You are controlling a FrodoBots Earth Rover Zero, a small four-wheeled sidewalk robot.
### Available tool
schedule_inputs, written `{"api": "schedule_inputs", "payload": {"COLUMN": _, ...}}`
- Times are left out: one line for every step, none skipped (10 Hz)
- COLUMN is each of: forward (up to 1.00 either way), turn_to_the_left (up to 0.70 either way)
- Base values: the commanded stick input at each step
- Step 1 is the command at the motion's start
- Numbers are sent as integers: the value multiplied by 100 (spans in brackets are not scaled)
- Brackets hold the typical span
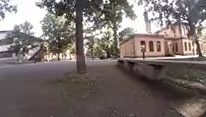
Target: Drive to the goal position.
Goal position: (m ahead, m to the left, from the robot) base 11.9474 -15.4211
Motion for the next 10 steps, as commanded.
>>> {"api": "schedule_inputs", "payload": {"forward": 44, "turn_to_the_left": 2}}
{"api": "schedule_inputs", "payload": {"forward": 44, "turn_to_the_left": 2}}
{"api": "schedule_inputs", "payload": {"forward": 44, "turn_to_the_left": 2}}
{"api": "schedule_inputs", "payload": {"forward": 44, "turn_to_the_left": 2}}
{"api": "schedule_inputs", "payload": {"forward": 44, "turn_to_the_left": 2}}
{"api": "schedule_inputs", "payload": {"forward": 44, "turn_to_the_left": 2}}
{"api": "schedule_inputs", "payload": {"forward": 44, "turn_to_the_left": 2}}
{"api": "schedule_inputs", "payload": {"forward": 44, "turn_to_the_left": 2}}
{"api": "schedule_inputs", "payload": {"forward": 44, "turn_to_the_left": 2}}
{"api": "schedule_inputs", "payload": {"forward": 44, "turn_to_the_left": 2}}
